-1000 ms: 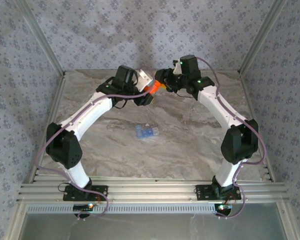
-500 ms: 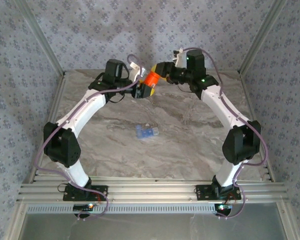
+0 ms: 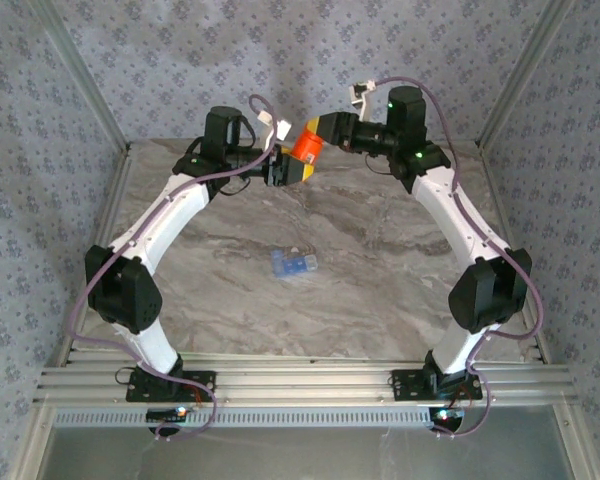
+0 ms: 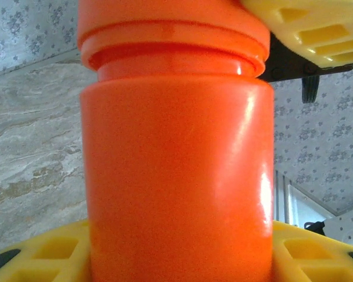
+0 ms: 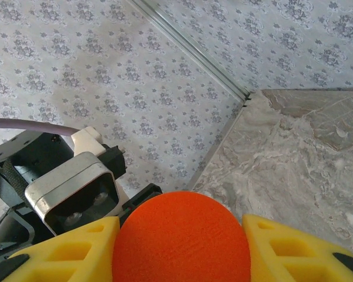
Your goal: Sort the pills into containers
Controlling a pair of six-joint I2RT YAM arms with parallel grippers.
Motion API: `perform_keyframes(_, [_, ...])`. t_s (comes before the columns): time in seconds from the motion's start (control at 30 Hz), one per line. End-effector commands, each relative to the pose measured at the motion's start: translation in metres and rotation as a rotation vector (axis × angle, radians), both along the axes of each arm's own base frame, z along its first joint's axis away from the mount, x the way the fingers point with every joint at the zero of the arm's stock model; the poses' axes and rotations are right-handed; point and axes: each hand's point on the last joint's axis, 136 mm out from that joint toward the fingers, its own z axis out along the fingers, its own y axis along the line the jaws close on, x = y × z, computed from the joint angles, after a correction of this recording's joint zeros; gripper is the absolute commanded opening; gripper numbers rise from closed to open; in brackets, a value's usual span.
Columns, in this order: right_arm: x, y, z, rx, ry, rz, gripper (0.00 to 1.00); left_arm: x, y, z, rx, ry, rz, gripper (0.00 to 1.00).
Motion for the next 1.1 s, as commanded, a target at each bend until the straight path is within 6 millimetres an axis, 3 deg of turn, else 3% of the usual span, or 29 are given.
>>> perform_keyframes(0.0, [0.000, -0.006, 0.016, -0.009, -0.025, -0.058, 0.61, 0.001, 0.002, 0.008, 0.044, -0.068, 0.008, 0.00])
perform_keyframes(0.1, [0.004, -0.009, 0.010, -0.006, 0.026, -0.107, 0.74, 0.004, 0.003, 0.005, 0.072, -0.090, 0.030, 0.00])
perform_keyframes(0.2, [0.011, -0.019, 0.003, 0.005, 0.090, -0.185, 0.77, 0.006, 0.005, 0.000, 0.109, -0.117, 0.056, 0.00])
perform_keyframes(0.33, [0.014, -0.027, -0.004, 0.014, 0.156, -0.247, 0.78, 0.008, 0.007, -0.010, 0.189, -0.170, 0.086, 0.00])
perform_keyframes(0.63, [0.017, -0.021, -0.046, -0.047, 0.339, -0.313, 0.82, 0.003, 0.001, -0.024, 0.287, -0.235, 0.087, 0.00])
perform_keyframes(1.07, [0.003, 0.003, -0.057, -0.049, 0.367, -0.239, 0.76, 0.003, -0.001, -0.026, 0.297, -0.240, 0.085, 0.00])
